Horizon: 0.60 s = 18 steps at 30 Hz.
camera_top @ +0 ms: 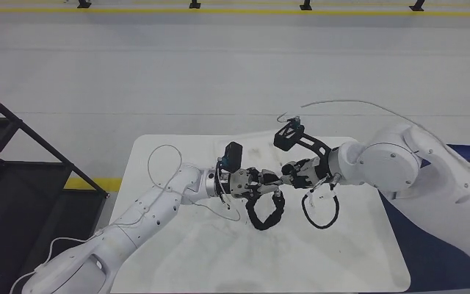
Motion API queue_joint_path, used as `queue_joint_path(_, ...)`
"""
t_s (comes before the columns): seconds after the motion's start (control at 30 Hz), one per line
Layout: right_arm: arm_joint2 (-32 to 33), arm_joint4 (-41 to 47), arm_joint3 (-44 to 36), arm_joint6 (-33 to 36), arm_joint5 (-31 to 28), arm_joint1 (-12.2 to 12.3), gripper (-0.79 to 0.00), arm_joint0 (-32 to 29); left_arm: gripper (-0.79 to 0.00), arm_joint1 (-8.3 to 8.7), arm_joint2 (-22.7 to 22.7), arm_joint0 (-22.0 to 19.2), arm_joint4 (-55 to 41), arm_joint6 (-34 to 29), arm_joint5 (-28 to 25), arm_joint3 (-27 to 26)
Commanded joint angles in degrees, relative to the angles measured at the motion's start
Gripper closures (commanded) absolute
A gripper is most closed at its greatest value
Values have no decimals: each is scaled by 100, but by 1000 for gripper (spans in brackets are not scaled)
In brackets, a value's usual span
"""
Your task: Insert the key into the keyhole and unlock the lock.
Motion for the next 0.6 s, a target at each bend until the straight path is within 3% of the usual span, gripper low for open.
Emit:
queue_joint_path(0.0,69,18,-42,-32,177,15,0,-65,0,-16,-46,8,182,111,11,36)
queue_joint_path(0.1,157,67,-85,-81,323,29,0,-158,0,-41,-100,29,400,225,31,82)
queue_joint_path(0.13,176,56,-94,-73,316,32,-80,-174,0,-48,-116,36,456,249,31,103)
queue_joint_path(0.17,189,37,-109,-57,292,33,-296,-185,0,-56,-130,45,497,269,25,127)
queue_joint_path(0.2,195,2,-123,-30,249,34,-785,-189,0,-63,-143,49,548,267,25,156)
queue_joint_path(0.57,327,-329,-155,140,-300,40,-785,-214,0,-117,-189,95,1286,-207,309,479)
